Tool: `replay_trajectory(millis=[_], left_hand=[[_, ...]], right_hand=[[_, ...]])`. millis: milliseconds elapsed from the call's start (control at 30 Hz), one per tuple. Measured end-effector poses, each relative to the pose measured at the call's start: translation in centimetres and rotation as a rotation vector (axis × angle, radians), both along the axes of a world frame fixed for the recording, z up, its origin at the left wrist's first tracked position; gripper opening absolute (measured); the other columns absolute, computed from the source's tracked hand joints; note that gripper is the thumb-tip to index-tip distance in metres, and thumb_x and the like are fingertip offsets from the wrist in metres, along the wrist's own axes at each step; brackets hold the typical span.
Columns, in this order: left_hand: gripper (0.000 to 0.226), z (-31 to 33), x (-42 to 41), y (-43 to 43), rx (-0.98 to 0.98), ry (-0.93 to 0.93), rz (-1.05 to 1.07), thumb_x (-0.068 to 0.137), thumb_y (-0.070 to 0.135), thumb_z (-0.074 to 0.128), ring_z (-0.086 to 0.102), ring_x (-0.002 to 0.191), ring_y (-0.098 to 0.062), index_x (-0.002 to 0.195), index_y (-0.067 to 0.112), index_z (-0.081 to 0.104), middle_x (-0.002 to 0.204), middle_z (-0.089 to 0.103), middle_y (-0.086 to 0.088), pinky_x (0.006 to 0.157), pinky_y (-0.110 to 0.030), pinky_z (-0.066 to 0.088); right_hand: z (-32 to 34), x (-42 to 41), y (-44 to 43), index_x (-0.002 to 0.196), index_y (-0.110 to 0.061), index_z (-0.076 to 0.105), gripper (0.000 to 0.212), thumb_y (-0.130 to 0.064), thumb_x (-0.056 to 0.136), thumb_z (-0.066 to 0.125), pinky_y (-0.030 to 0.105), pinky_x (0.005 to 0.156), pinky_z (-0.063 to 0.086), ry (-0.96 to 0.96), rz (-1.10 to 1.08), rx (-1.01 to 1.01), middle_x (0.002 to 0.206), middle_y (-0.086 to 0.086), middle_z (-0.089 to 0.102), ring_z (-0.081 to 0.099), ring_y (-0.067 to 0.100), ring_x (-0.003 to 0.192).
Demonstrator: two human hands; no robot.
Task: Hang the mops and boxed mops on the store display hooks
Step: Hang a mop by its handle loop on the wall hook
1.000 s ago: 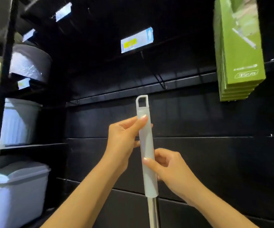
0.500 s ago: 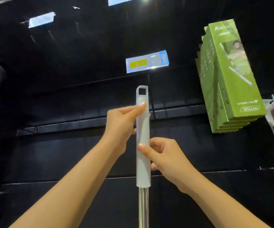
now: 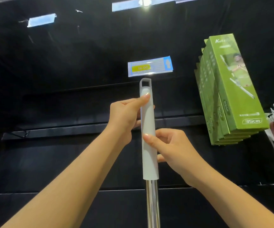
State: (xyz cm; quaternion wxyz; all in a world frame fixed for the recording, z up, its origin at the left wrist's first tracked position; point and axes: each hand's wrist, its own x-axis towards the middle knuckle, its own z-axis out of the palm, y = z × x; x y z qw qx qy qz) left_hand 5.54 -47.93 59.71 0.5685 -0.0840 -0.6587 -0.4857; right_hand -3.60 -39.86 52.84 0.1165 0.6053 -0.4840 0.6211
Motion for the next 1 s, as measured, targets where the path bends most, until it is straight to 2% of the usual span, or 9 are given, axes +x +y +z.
replay_trajectory(millis=[100,167,233,333,467,633,700,833,1000], left_hand=[[0.030,0.5,-0.5,0.2,0.030,0.022,-0.035,0.085,0.032,0.072,0.074,0.085,-0.017,0.104,0.009,0.069,0.092,0.077,-0.006,0.075,-0.034,0.061],[0.034,0.9,-0.7,0.2,0.040,0.038,-0.061,0.085,0.031,0.073,0.075,0.085,-0.017,0.108,0.007,0.068,0.093,0.077,-0.008,0.077,-0.036,0.061],[0.037,1.2,-1.1,0.3,0.046,0.052,-0.083,0.085,0.031,0.072,0.075,0.082,-0.017,0.112,0.006,0.067,0.095,0.076,-0.009,0.073,-0.034,0.062],[0.039,1.5,-1.8,0.8,0.066,0.054,-0.117,0.085,0.031,0.072,0.075,0.078,-0.015,0.115,0.007,0.065,0.094,0.076,-0.008,0.066,-0.030,0.062],[0.043,1.5,-3.3,1.0,0.101,0.027,-0.145,0.085,0.030,0.072,0.075,0.075,-0.014,0.119,0.007,0.061,0.097,0.076,-0.009,0.062,-0.028,0.062],[0.042,0.4,-5.4,-0.6,0.178,-0.039,-0.128,0.086,0.030,0.071,0.074,0.086,-0.017,0.119,0.006,0.061,0.092,0.077,-0.008,0.082,-0.037,0.059],[0.039,-0.1,-6.4,-1.5,0.214,-0.082,-0.109,0.086,0.029,0.071,0.074,0.086,-0.018,0.118,0.007,0.062,0.092,0.077,-0.008,0.078,-0.034,0.059],[0.033,-0.8,-8.3,-3.4,0.229,-0.135,-0.084,0.089,0.028,0.069,0.074,0.080,-0.015,0.115,0.008,0.064,0.093,0.076,-0.009,0.061,-0.028,0.059],[0.036,-1.4,-11.0,-6.3,0.178,-0.202,-0.034,0.092,0.029,0.066,0.073,0.085,-0.017,0.119,0.006,0.063,0.097,0.076,-0.011,0.066,-0.030,0.060]], right_hand=[[0.6,-0.5,0.4,0.085,-0.025,0.066,0.011,-0.035,0.089,0.064,0.019,0.064,0.059,0.036,-0.018,-0.004,0.078,-0.014,0.071,0.070,0.000,0.079],[0.9,-0.6,0.8,0.084,-0.026,0.066,0.012,-0.037,0.089,0.063,0.022,0.068,0.060,0.057,-0.041,-0.005,0.080,-0.013,0.071,0.070,0.001,0.080],[1.3,-0.7,1.1,0.083,-0.026,0.066,0.015,-0.039,0.089,0.062,0.027,0.075,0.061,0.063,-0.074,-0.004,0.082,-0.010,0.071,0.070,0.005,0.083],[1.7,-1.3,1.7,0.088,-0.019,0.069,0.024,-0.042,0.087,0.063,0.041,0.084,0.059,0.046,-0.117,-0.011,0.087,0.003,0.072,0.070,0.019,0.088],[1.6,-2.4,2.2,0.090,-0.015,0.071,0.028,-0.042,0.087,0.063,0.044,0.085,0.058,0.044,-0.157,0.009,0.091,0.007,0.072,0.070,0.021,0.089],[0.7,-4.4,0.9,0.092,-0.015,0.069,0.024,-0.039,0.089,0.063,0.046,0.086,0.058,-0.004,-0.166,0.089,0.096,0.010,0.072,0.071,0.023,0.092],[0.1,-5.4,-0.1,0.095,-0.012,0.068,0.026,-0.037,0.090,0.063,0.049,0.087,0.056,-0.036,-0.174,0.123,0.102,0.015,0.070,0.069,0.028,0.096],[-0.6,-7.5,-2.7,0.100,-0.006,0.067,0.033,-0.037,0.091,0.063,0.051,0.090,0.054,-0.112,-0.174,0.152,0.108,0.021,0.067,0.065,0.035,0.102],[-1.2,-10.1,-6.1,0.101,-0.003,0.065,0.036,-0.037,0.091,0.062,0.048,0.088,0.056,-0.156,-0.218,0.155,0.103,0.015,0.067,0.066,0.031,0.098]])
